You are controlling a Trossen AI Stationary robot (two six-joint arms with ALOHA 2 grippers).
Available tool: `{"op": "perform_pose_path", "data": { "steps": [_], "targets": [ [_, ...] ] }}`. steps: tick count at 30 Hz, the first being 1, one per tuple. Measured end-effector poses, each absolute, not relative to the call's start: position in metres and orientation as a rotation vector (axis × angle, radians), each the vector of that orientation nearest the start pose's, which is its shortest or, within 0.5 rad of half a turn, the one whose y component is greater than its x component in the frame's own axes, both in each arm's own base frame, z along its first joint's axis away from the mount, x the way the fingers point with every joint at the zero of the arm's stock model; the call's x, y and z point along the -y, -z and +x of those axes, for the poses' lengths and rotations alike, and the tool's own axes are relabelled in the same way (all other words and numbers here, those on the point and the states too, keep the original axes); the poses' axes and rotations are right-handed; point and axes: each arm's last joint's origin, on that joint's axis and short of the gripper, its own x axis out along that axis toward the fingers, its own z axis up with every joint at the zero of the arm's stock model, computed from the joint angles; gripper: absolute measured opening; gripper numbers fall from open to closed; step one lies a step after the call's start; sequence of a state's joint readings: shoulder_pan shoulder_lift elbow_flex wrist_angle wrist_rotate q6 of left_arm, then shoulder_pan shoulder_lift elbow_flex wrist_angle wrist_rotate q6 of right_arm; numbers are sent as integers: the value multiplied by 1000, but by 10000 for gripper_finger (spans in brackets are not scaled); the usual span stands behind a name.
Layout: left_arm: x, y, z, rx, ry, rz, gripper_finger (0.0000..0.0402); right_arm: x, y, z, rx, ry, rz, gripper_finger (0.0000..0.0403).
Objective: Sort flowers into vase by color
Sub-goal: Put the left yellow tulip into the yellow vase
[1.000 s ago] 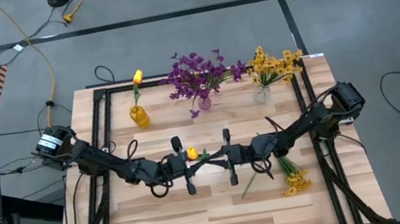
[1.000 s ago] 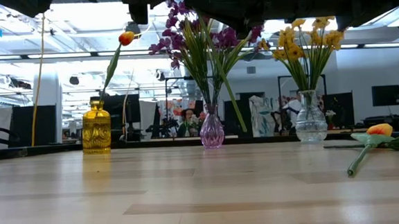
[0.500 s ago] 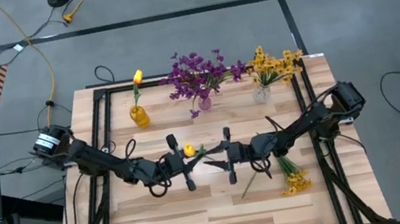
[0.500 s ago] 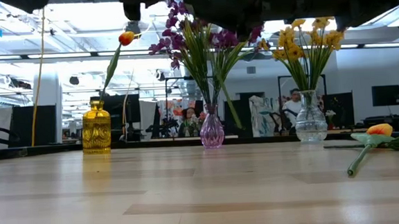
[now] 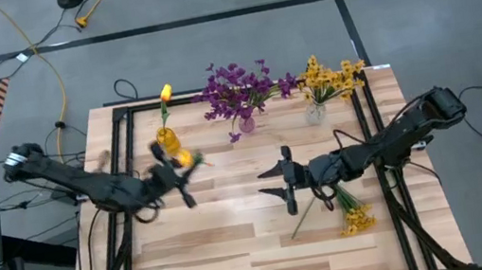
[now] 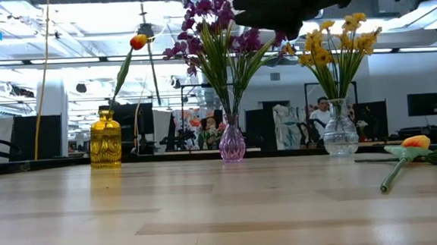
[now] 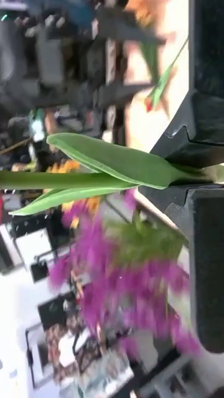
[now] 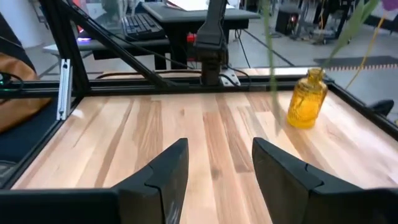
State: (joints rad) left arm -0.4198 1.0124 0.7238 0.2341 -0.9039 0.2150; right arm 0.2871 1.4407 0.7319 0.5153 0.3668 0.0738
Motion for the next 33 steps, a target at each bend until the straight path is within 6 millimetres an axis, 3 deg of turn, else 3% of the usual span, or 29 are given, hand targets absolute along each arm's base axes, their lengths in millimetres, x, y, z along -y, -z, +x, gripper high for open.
{"op": "perform_pose_path", "data": {
  "steps": [8,15,22,33],
  "targets": [
    [34,-340,139,-65,-663,189,12,-74,-236,291,-200,92,11,202],
    [17,-343,104,-73,-793,172,12,-73,-235,292,-202,98,10,202],
    [10,-334,92,-86,-898,173,12,-73,-235,292,-202,97,10,202],
    [4,-328,94,-93,-946,168,12,-73,-235,292,-204,98,10,202]
  ]
}}
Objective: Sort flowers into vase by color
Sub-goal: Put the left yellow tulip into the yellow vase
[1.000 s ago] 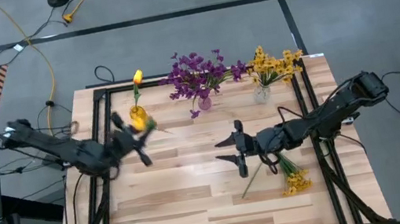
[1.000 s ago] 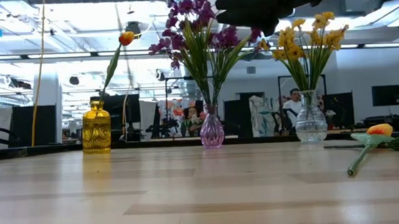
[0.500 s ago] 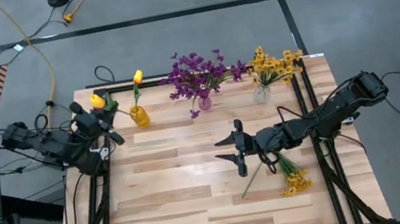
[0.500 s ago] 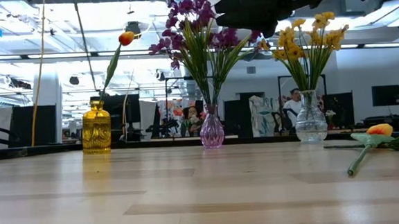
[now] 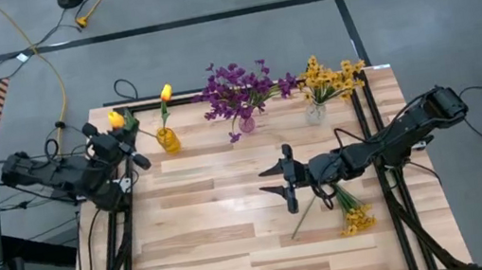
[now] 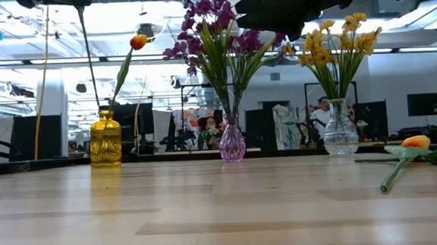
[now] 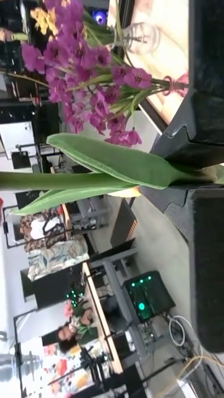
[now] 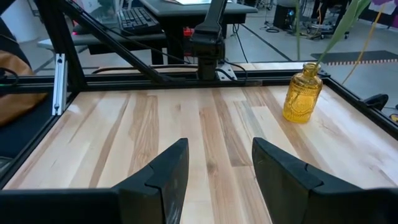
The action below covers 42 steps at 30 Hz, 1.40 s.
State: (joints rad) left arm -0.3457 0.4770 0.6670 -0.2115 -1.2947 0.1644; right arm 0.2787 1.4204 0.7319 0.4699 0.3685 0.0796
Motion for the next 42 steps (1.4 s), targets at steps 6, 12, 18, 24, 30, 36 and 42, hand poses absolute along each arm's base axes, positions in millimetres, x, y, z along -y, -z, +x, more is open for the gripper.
{"op": "perform_pose_path", "data": {
  "steps": [6,12,18,24,30,36,42],
  "targets": [
    [1,-328,95,-85,-960,148,12,-73,-235,292,-204,97,10,202],
    [-4,-331,96,-60,-977,118,12,-73,-235,292,-204,97,10,202],
    [-9,-333,97,-51,-988,126,12,-73,-235,292,-204,97,10,202],
    [-14,-333,97,-55,-1005,134,12,-70,-235,292,-203,105,11,202],
    [-17,-332,100,-64,-1002,142,12,-67,-234,293,-204,117,12,202],
    [-21,-327,111,-121,-1032,175,12,-67,-234,293,-204,117,12,202],
    [-26,-322,121,-173,-1069,203,12,-67,-234,293,-204,116,12,202]
  ]
}}
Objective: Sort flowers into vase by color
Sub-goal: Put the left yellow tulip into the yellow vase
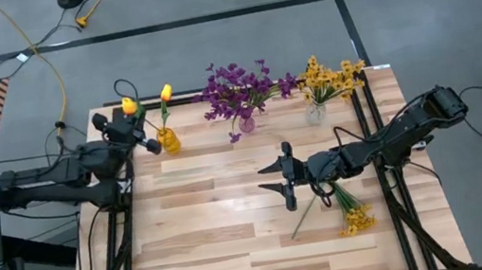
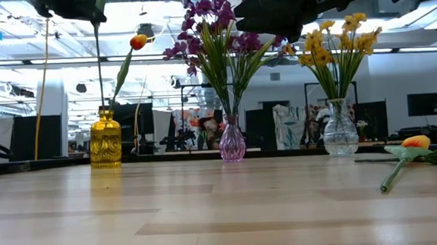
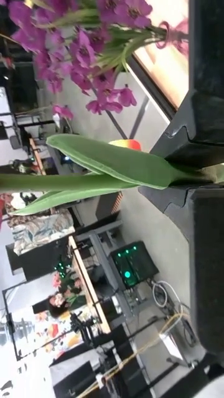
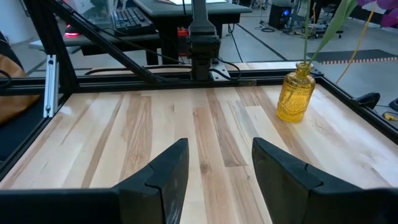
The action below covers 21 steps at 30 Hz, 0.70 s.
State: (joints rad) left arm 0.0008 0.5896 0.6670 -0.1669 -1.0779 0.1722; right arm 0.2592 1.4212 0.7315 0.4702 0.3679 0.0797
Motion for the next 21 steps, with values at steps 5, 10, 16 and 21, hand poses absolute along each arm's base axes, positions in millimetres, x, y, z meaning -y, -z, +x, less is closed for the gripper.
{"op": "perform_pose_path", "data": {
  "steps": [5,10,16,21],
  "targets": [
    [-27,-319,127,-188,-1081,197,12,-67,-234,293,-204,117,12,202],
    [-28,-317,130,-167,-1087,148,12,-67,-234,293,-204,116,12,202],
    [-28,-315,133,-142,-1091,91,12,-67,-234,293,-205,117,11,202],
    [-28,-313,137,-161,-1091,96,12,-67,-234,293,-205,117,12,202]
  ]
}}
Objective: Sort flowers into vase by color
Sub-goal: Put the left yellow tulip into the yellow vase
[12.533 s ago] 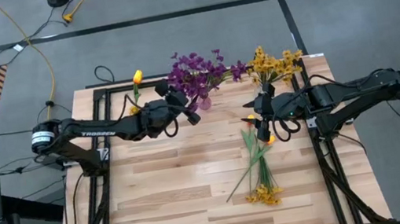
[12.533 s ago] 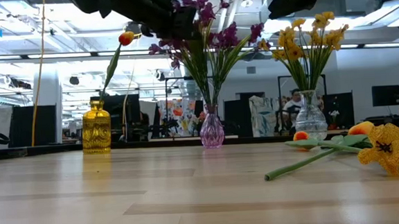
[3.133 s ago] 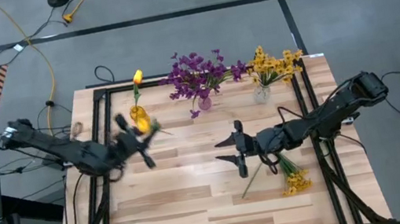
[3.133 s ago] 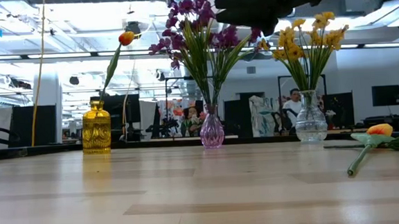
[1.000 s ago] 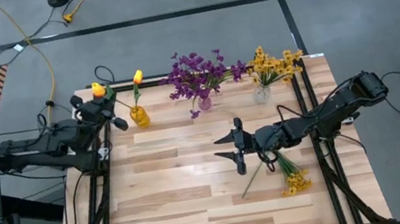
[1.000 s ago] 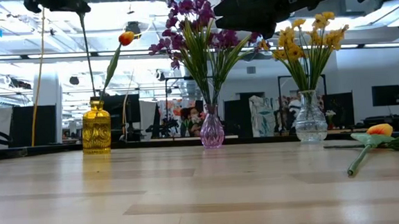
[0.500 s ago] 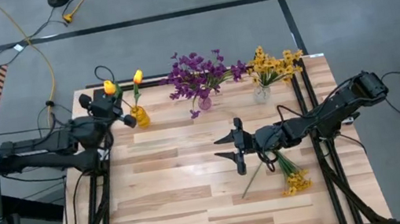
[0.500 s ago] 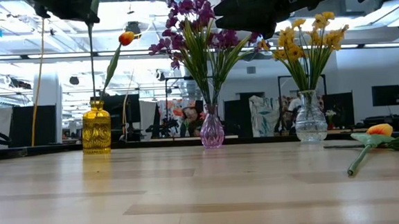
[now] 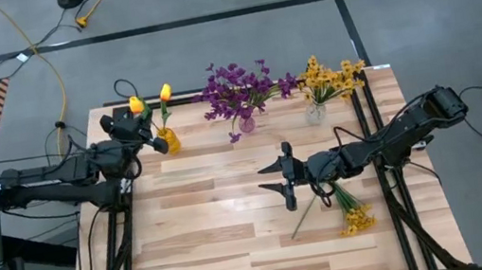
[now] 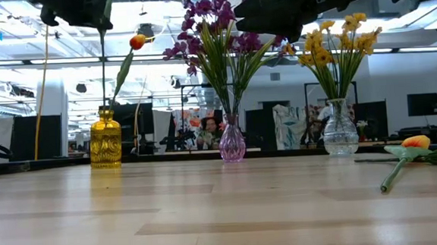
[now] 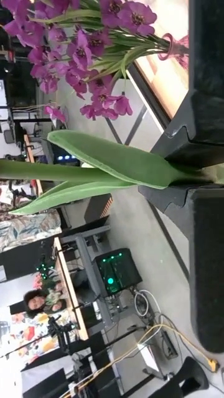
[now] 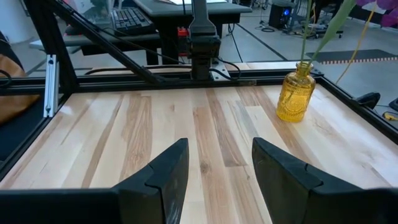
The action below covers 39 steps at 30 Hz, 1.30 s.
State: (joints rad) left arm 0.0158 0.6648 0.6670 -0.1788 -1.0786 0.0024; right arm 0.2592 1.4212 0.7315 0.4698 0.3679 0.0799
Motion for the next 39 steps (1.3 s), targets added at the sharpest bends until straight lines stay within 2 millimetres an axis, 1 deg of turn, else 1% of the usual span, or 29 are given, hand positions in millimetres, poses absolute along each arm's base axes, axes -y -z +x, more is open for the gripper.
{"op": "perform_pose_path", "data": {
  "steps": [5,8,20,25,31,39],
  "targets": [
    [-28,-310,141,-168,-1098,86,15,-67,-234,293,-204,117,12,202],
    [-28,-309,142,-175,-1099,90,27,-67,-234,293,-205,117,12,202],
    [-28,-310,140,-157,-1102,71,122,-67,-234,293,-205,116,12,202],
    [-28,-310,140,-153,-1103,64,150,-67,-234,293,-205,116,12,202],
    [-28,-314,137,-143,-1102,58,162,-67,-234,293,-205,116,12,202],
    [-27,-334,127,-65,-1078,10,163,-68,-234,293,-205,114,11,202]
  ]
}}
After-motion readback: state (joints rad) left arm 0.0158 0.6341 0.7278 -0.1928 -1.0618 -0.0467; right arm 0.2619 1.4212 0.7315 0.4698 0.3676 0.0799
